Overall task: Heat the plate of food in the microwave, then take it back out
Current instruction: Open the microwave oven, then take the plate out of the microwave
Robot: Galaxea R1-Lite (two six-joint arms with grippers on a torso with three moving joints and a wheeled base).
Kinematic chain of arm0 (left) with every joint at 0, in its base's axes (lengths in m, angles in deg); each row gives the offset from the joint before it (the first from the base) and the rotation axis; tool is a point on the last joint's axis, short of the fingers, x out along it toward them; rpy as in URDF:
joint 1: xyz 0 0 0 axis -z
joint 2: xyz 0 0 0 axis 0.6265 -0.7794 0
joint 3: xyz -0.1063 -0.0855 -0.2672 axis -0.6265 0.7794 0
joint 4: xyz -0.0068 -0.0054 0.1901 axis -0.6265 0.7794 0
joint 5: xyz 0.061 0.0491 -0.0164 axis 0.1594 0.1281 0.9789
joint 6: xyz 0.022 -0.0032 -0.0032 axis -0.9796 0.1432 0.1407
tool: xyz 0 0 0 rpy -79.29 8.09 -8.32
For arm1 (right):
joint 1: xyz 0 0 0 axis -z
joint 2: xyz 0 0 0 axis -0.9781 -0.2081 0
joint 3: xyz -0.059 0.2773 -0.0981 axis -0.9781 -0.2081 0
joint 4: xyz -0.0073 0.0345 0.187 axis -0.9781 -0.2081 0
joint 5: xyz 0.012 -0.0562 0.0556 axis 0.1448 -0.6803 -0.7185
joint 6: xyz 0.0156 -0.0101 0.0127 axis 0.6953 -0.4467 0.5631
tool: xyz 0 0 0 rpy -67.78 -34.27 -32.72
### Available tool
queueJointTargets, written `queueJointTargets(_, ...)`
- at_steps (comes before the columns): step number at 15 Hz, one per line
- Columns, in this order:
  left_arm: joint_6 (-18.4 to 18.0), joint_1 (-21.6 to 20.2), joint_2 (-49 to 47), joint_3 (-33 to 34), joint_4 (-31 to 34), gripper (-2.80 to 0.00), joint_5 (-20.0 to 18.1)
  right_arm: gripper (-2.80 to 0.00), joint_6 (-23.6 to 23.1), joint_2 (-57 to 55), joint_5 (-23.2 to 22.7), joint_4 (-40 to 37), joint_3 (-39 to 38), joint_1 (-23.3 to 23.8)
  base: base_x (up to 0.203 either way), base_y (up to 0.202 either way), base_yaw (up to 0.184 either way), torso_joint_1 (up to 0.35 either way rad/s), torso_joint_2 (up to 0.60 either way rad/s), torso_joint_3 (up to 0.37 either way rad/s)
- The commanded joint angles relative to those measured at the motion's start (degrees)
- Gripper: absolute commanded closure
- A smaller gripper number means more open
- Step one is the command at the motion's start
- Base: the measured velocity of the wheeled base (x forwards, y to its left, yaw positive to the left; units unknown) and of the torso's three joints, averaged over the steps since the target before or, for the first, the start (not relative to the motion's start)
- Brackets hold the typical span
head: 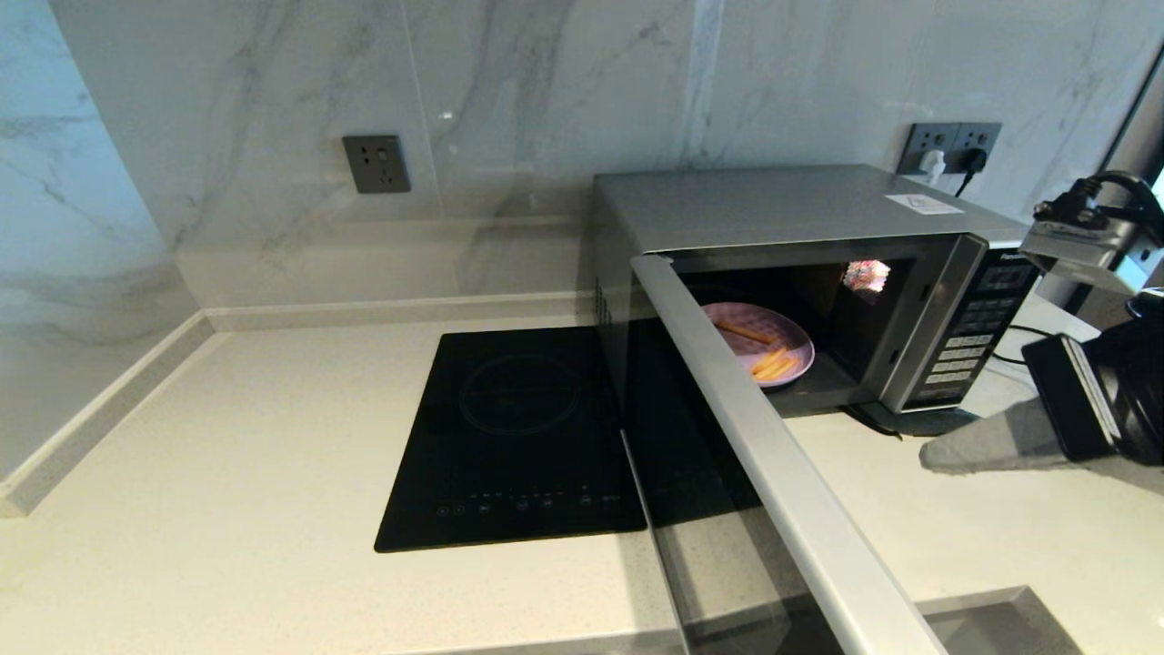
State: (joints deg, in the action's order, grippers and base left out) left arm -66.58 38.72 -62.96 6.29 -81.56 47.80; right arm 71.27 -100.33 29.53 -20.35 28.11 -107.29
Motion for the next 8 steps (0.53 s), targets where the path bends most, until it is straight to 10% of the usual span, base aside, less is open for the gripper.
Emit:
queueJointTargets(1, 0.0, 0.0, -0.1, 0.0, 0.0, 0.0, 0.0, 0.0, 0.8, 0.2, 2.8, 1.0, -0.4, 7.5, 0.0, 0.0, 0.0, 0.0, 0.0, 0.0)
queueJointTargets(8, 0.0, 0.0, -0.1, 0.0, 0.0, 0.0, 0.0, 0.0, 2.9, -7.3, 2.7, 3.7, 0.4, 20.8, 0.0, 0.0, 0.0, 0.0, 0.0, 0.0)
